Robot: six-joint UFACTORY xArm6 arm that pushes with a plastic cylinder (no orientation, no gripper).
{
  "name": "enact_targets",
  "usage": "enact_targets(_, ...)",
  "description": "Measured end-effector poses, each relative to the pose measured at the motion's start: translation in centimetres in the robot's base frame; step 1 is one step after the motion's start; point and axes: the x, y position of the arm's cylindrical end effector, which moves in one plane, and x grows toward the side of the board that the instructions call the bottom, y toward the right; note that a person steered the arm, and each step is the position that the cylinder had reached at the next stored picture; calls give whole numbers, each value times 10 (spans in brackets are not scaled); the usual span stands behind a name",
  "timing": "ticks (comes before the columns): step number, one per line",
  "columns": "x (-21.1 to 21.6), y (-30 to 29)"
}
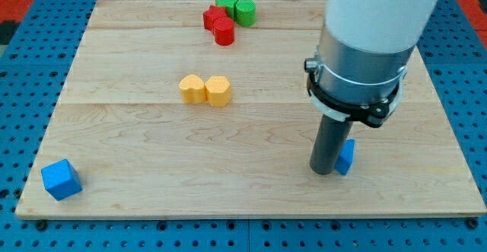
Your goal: Point your arm at the blue cube
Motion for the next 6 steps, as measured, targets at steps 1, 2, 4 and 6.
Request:
enact_targets(1, -26, -8)
enact_targets(2, -16, 49)
enact_targets(4, -30, -26)
enact_targets(6, -51, -292)
